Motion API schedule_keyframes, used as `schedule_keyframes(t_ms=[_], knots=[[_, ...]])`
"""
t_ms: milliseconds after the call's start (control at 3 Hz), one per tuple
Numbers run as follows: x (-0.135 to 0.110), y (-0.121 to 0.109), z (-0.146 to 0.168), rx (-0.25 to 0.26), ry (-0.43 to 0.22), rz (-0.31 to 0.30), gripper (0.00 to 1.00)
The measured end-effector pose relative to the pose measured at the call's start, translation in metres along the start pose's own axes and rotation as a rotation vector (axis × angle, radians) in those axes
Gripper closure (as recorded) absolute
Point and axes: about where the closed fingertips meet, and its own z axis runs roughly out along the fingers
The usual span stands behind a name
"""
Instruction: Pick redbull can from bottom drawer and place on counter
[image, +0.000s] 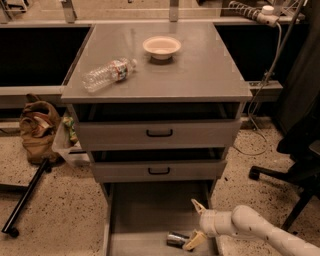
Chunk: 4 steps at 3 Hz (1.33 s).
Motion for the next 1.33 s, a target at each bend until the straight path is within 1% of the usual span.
schedule_keyframes(t_ms=[333,667,1000,1333], knots=[[0.031,-0.011,0.023,0.028,0.014,0.026,0.00],[0.060,-0.021,0.045,0.061,0.005,0.060,0.00],[0.080,-0.022,0.059,0.081,0.002,0.087,0.00],[0.095,-0.022,0.067,0.075,0.016,0.105,0.00]])
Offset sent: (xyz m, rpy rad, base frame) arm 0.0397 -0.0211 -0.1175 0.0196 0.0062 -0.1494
